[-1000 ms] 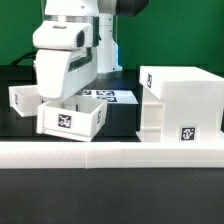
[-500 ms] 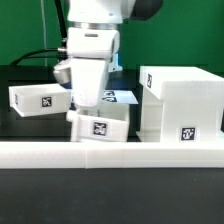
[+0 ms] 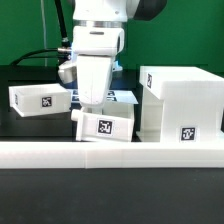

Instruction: Assemble drawer

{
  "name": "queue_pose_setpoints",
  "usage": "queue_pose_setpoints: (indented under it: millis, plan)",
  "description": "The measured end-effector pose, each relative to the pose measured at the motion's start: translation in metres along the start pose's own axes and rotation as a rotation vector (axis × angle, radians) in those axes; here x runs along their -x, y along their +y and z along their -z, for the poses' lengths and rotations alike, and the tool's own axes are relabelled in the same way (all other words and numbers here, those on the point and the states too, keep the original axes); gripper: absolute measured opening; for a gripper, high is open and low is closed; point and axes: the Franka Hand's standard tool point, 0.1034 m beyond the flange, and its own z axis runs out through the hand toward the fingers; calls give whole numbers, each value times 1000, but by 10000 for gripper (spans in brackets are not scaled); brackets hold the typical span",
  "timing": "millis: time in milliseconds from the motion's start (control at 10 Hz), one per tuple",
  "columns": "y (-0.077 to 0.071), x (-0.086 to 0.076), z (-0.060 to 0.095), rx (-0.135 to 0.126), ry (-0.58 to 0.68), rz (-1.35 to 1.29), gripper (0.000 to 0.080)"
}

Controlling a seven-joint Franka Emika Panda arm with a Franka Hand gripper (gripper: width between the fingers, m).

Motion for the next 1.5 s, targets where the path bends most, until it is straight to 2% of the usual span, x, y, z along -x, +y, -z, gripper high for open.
queue_pose_setpoints:
  millis: [200, 400, 500, 600, 800, 900, 1500]
  plan:
    - [4, -8, -4, -18, -6, 35, 41]
    - [7, -22, -6, -20, -14, 83, 41]
    - [7, -20, -7, -14, -13, 79, 41]
    - [8, -21, -8, 10, -7, 78, 41]
    - [8, -21, -8, 15, -6, 77, 41]
    - [10, -22, -8, 35, -1, 76, 41]
    - [11, -23, -8, 32, -2, 35, 41]
